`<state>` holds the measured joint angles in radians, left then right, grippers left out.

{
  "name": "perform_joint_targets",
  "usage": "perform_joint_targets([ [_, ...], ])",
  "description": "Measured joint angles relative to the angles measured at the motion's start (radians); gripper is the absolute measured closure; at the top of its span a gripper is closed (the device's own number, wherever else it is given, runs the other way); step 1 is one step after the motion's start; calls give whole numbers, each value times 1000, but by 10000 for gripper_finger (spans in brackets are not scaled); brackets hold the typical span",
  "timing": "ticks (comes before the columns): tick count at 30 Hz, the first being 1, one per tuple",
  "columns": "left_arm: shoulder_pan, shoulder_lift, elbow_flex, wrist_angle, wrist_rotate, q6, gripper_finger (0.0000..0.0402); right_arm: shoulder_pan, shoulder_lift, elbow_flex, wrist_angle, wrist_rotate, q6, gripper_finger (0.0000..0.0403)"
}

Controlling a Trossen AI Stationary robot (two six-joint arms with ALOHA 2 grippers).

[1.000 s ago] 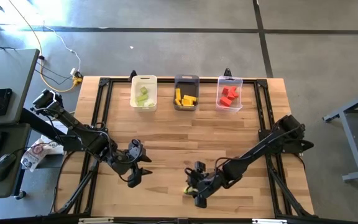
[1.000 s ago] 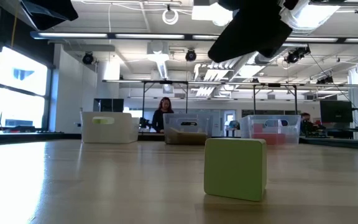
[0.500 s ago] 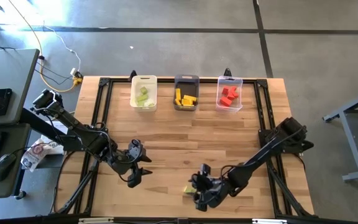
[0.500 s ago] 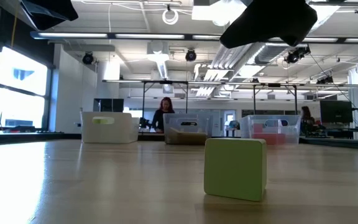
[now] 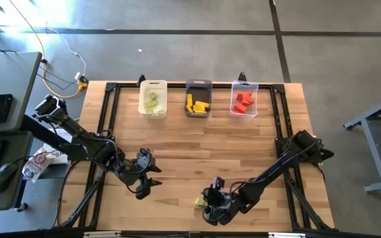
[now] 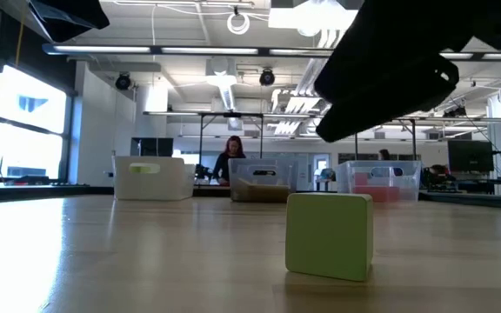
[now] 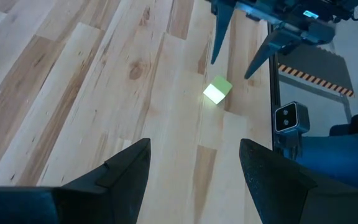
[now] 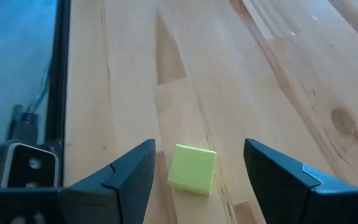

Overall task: Sort & place blocks by color
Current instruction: Put the green block into the white bin

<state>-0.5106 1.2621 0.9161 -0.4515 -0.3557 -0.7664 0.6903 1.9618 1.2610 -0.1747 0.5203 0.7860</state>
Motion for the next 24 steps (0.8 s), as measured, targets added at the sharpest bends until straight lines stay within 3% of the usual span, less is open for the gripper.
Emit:
perform_joint_targets([
  [24,0,0,0,0,-1,2,168,0,139,0,37,-22,69,179],
])
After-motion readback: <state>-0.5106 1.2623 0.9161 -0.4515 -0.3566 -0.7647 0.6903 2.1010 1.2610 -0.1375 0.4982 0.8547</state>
